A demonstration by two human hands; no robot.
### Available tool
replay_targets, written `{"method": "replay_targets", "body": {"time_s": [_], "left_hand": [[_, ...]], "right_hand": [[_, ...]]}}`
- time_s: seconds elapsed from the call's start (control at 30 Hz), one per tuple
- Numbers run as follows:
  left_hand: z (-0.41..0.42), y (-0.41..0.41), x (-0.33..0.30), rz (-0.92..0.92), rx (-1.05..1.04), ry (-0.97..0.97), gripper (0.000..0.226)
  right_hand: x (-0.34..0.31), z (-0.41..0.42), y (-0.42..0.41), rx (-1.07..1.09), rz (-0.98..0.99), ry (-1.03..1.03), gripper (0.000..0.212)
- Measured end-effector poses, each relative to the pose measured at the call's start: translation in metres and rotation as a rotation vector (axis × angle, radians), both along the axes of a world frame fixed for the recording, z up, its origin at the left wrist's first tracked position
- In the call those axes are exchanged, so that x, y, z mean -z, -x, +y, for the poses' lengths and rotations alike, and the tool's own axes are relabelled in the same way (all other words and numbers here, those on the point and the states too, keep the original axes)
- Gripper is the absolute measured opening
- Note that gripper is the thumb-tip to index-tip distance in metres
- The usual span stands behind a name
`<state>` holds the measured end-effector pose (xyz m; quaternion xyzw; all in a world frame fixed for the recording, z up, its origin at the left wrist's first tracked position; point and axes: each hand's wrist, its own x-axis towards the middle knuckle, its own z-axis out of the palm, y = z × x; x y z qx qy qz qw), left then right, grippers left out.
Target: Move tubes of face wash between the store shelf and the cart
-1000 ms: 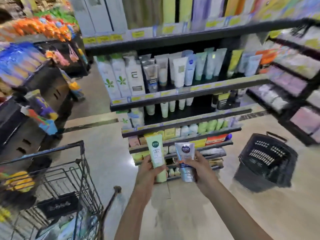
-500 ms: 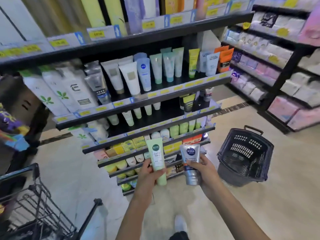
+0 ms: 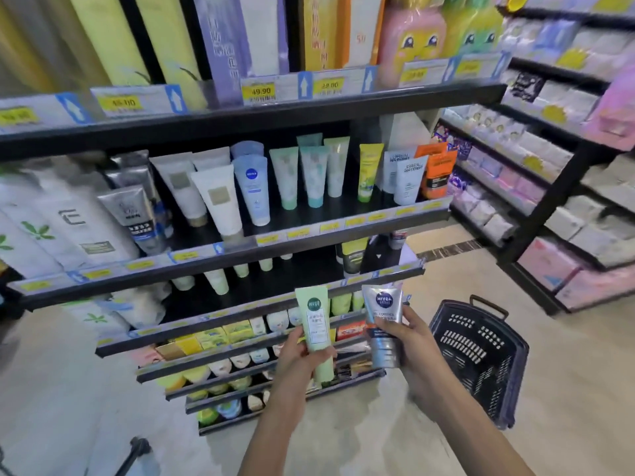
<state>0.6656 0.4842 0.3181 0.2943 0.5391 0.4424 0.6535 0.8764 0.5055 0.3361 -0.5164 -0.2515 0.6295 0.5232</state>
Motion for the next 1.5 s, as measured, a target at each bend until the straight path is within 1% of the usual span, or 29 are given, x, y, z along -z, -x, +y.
{"method": "replay_targets", "body": {"time_s": [0.07,0.23,0.33,0.43,0.5,0.63,0.77,0.93,1.0,1.07,1.17,1.27,1.37,1.5], "left_hand": [[0.010,-0.007,0.001,0.018,-0.010,0.018,0.069],[0.028,-0.023,0.000,0.033,-0.064,0.024,0.064],[0.032,-0.035,0.002,0.041,-0.107,0.023,0.064],[0.036,-0.055,0.003,0.086,-0.118,0.023,0.056],[0.038,-0.065,0.004,0.088,-0.148,0.041,0.055],[0.040,-0.093,0.009,0.101,-0.183,0.070,0.064],[0.046,-0.121,0.020,0.105,-0.215,0.112,0.062],[0.057,-0.146,0.033,0.116,-0.188,0.099,0.062],[0.061,-0.153,0.044,0.121,-0.179,0.095,0.058],[0.066,-0.156,0.061,0.123,-0.167,0.086,0.058],[0.072,-0.160,0.084,0.144,-0.145,0.091,0.053],[0.075,-0.165,0.095,0.151,-0.160,0.110,0.052],[0.079,-0.171,0.107,0.165,-0.173,0.107,0.049],[0.083,-0.175,0.120,0.141,-0.215,0.127,0.051]], "right_hand": [[-0.002,0.016,-0.007,-0.012,0.001,-0.008,0.041],[0.001,0.054,-0.022,-0.063,-0.002,-0.015,0.040],[0.006,0.070,-0.033,-0.099,0.042,-0.003,0.039],[0.014,0.080,-0.050,-0.161,0.062,-0.015,0.036],[0.019,0.086,-0.062,-0.184,0.076,-0.015,0.043],[0.033,0.095,-0.088,-0.218,0.074,0.017,0.067],[0.047,0.107,-0.113,-0.233,0.088,0.058,0.072],[0.068,0.128,-0.136,-0.262,0.087,0.070,0.080],[0.077,0.140,-0.144,-0.281,0.055,0.061,0.074],[0.083,0.154,-0.150,-0.283,0.003,0.045,0.066],[0.089,0.180,-0.150,-0.321,-0.110,-0.055,0.060],[0.089,0.207,-0.148,-0.322,-0.205,-0.143,0.061],[0.090,0.236,-0.140,-0.330,-0.343,-0.235,0.063],[0.093,0.267,-0.123,-0.309,-0.422,-0.311,0.074]]}}
